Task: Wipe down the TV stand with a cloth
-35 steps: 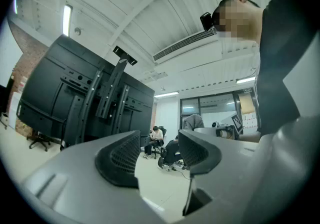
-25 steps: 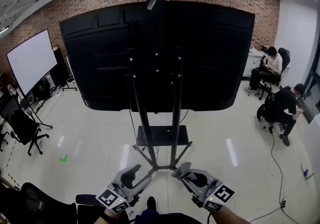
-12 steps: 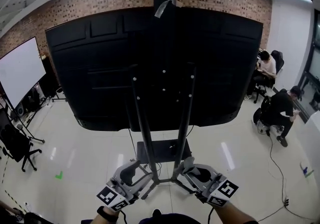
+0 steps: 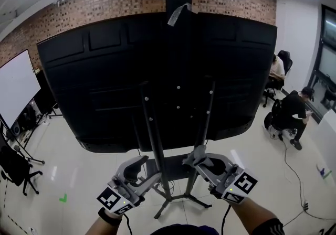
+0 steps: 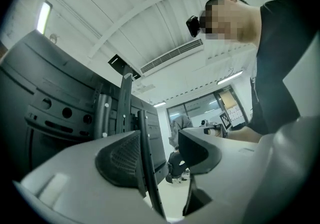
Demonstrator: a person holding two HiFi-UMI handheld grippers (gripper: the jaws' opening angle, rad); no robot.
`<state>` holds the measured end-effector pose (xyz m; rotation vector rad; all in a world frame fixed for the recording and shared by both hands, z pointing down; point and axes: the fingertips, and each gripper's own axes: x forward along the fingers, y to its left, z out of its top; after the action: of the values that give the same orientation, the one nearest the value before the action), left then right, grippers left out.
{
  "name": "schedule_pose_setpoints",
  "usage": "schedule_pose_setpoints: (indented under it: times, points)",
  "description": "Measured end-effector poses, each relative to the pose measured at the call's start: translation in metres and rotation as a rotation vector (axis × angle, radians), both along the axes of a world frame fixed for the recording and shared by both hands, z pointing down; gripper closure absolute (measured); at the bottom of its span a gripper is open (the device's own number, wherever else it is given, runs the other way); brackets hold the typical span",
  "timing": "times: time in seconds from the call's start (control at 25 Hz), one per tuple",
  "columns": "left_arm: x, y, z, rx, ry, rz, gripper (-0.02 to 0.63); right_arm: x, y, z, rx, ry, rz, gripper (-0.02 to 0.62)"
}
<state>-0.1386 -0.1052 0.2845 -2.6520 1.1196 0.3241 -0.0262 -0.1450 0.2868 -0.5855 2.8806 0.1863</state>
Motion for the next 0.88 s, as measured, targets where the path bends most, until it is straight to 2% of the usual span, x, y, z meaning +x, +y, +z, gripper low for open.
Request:
schedule_pose_setpoints:
  times: [0.2,0.32,0.52,0.72,0.88]
  points:
    - [0.005,-0.019,-0.052,0.096,-0.033,0.023,0.347,-0.007,-0.022,-0.061,0.154,0.043,-0.006,0.555]
    - [0.014,-0.031,-0.088,0.145,-0.081,0.043,0.347,-0.011,-0.04,-0.107,0.266,0.081,0.017,0.555]
    - [0.018,-0.056,-0.145,0.22,-0.15,0.008,0.347,-0.023,-0.069,-0.173,0.393,0.128,0.05,0.555]
    - [0.018,-0.077,-0.196,0.236,-0.137,-0.012,0.347,-0.036,-0.089,-0.232,0.522,0.183,0.074,0.555]
    - [0.014,-0.089,-0.225,0.252,-0.144,-0.043,0.347,-0.042,-0.102,-0.281,0.571,0.192,0.111,0.555]
